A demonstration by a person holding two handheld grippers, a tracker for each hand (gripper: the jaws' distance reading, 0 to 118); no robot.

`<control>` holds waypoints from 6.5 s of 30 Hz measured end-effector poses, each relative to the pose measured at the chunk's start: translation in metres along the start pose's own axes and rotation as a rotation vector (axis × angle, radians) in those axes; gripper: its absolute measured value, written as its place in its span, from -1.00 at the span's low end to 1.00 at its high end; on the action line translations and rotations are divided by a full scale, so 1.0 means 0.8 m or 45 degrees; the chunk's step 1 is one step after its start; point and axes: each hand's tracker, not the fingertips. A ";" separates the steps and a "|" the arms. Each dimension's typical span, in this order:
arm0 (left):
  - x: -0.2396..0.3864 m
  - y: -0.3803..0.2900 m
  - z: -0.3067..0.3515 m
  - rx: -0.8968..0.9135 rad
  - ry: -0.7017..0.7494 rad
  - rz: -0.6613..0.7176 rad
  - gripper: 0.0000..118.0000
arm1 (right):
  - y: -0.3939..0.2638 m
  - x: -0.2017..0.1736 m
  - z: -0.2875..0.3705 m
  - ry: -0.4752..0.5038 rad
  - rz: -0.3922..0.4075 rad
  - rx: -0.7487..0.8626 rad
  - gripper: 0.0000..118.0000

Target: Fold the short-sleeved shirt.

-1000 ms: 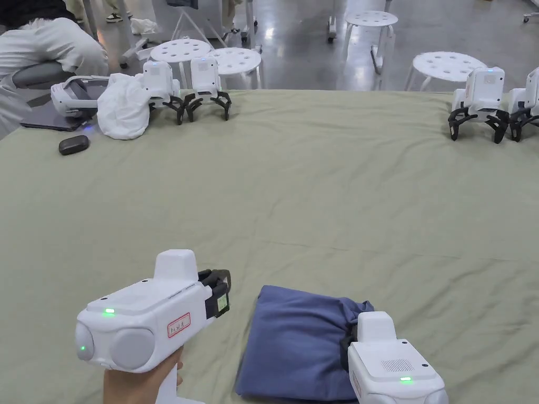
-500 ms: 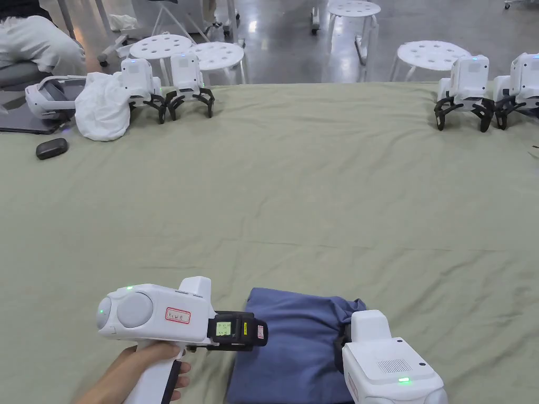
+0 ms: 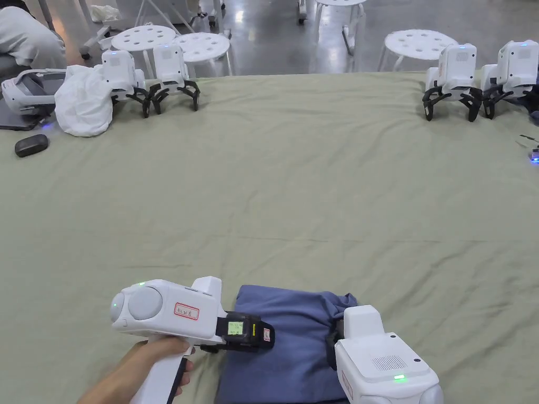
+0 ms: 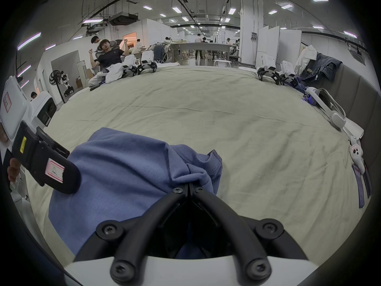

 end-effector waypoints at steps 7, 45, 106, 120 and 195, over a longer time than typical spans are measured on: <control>0.005 0.003 -0.005 -0.030 -0.118 0.037 -0.56 | 0.000 0.001 0.000 0.002 -0.003 -0.002 -0.93; -0.034 0.033 0.156 0.053 0.392 -0.126 -0.73 | 0.121 0.069 0.160 -0.020 -0.081 0.605 -0.92; 0.047 0.017 0.368 1.040 0.908 -0.311 0.59 | 0.155 0.100 0.203 -0.120 -0.082 0.770 -0.92; 0.140 -0.025 0.266 1.588 0.833 -0.491 -0.83 | 0.162 0.116 0.213 -0.189 -0.074 0.884 -0.92; 0.190 -0.044 0.113 1.664 0.812 -0.719 1.00 | 0.135 0.114 0.191 -0.304 -0.018 0.949 0.73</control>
